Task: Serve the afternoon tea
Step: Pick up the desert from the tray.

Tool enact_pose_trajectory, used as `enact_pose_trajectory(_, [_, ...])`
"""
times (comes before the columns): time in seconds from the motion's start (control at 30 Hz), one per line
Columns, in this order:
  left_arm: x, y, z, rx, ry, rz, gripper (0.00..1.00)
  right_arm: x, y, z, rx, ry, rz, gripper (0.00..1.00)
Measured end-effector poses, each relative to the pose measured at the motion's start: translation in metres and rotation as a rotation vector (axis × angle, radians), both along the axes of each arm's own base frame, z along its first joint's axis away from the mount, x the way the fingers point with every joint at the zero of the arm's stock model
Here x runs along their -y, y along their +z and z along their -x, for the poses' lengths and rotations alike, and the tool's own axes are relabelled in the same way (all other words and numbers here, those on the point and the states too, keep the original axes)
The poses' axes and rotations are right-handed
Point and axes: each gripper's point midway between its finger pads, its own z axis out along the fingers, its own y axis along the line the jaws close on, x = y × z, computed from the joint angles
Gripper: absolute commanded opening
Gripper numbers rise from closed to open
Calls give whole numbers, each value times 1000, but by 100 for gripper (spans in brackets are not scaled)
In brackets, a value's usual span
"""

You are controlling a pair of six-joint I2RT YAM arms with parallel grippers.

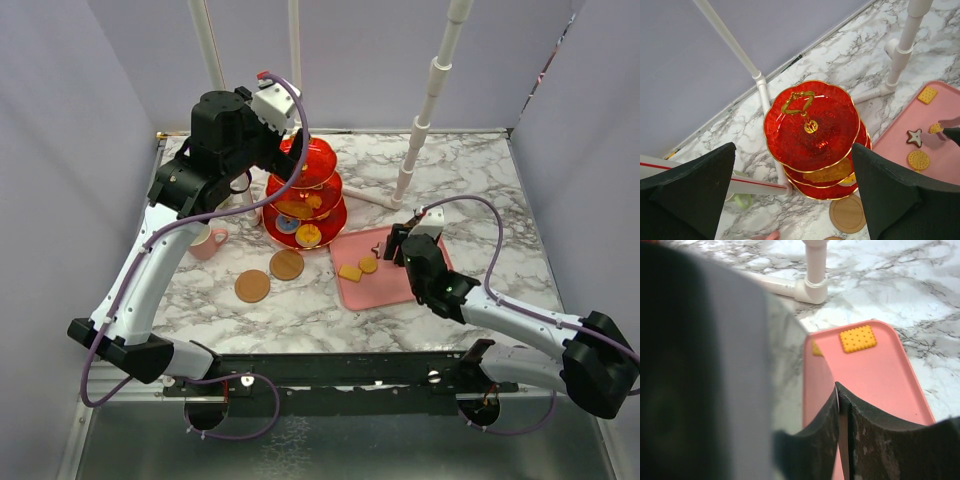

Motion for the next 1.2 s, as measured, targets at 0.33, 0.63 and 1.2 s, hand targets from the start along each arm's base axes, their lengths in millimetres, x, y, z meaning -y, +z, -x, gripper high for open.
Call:
enact_pose_trajectory(0.33, [1,-3,-1,-11,0,-7,99,20,-17,1,-38,-72,-3,63])
enact_pose_trajectory(0.63, [0,-2,-1,-13,0,-8,99,29,-24,1,-51,-107,8,63])
enact_pose_trajectory(1.2, [0,4,0,1,-1,-4,99,30,-33,-4,-56,-123,42,42])
